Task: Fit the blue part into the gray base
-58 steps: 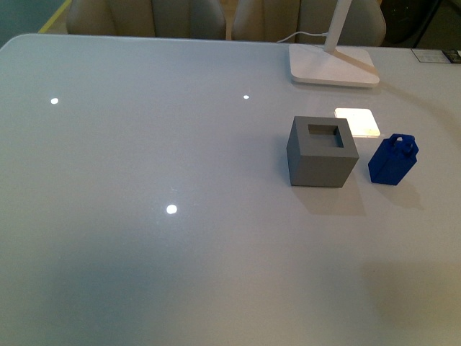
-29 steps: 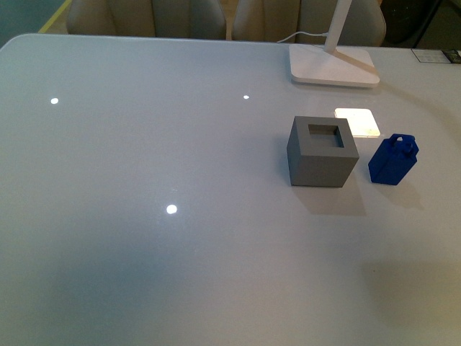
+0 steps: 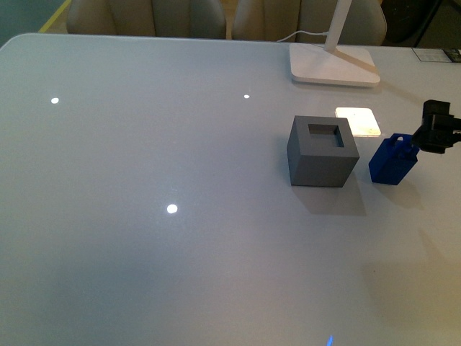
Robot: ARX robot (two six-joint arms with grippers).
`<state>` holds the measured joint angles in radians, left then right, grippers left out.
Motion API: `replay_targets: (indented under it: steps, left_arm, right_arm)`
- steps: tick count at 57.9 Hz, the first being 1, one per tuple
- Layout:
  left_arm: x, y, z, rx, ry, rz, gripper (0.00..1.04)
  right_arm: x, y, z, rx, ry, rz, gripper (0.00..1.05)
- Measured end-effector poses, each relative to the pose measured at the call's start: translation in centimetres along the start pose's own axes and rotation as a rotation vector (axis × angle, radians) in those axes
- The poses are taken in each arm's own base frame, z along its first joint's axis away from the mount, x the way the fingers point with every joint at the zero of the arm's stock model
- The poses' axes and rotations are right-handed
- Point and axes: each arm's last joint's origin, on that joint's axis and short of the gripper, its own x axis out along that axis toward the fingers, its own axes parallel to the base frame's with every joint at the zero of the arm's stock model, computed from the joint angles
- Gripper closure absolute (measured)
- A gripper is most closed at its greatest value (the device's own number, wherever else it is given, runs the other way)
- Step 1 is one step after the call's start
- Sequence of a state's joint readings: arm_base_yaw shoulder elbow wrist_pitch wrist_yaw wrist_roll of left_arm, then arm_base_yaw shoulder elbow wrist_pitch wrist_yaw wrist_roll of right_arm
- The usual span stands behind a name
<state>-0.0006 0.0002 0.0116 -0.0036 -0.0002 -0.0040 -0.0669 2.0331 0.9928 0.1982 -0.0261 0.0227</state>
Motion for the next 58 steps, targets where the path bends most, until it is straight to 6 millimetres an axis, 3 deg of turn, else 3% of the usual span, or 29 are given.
replay_targets:
  steps: [20, 39, 53, 58]
  left_arm:
    - [0.0, 0.0, 0.0, 0.000, 0.000, 0.000, 0.07]
    - [0.0, 0.0, 0.0, 0.000, 0.000, 0.000, 0.07]
    - [0.0, 0.0, 0.0, 0.000, 0.000, 0.000, 0.07]
    - [0.0, 0.0, 0.0, 0.000, 0.000, 0.000, 0.07]
  right_arm:
    - [4.2, 1.6, 0.7, 0.042, 0.042, -0.002, 0.09]
    - [6.3, 2.0, 0.6, 0.057, 0.068, -0.013, 0.09]
    - [7.1, 2.1, -0.1, 0.061, 0.092, -0.022, 0.50]
    - [7.1, 2.1, -0.1, 0.061, 0.092, -0.023, 0.58]
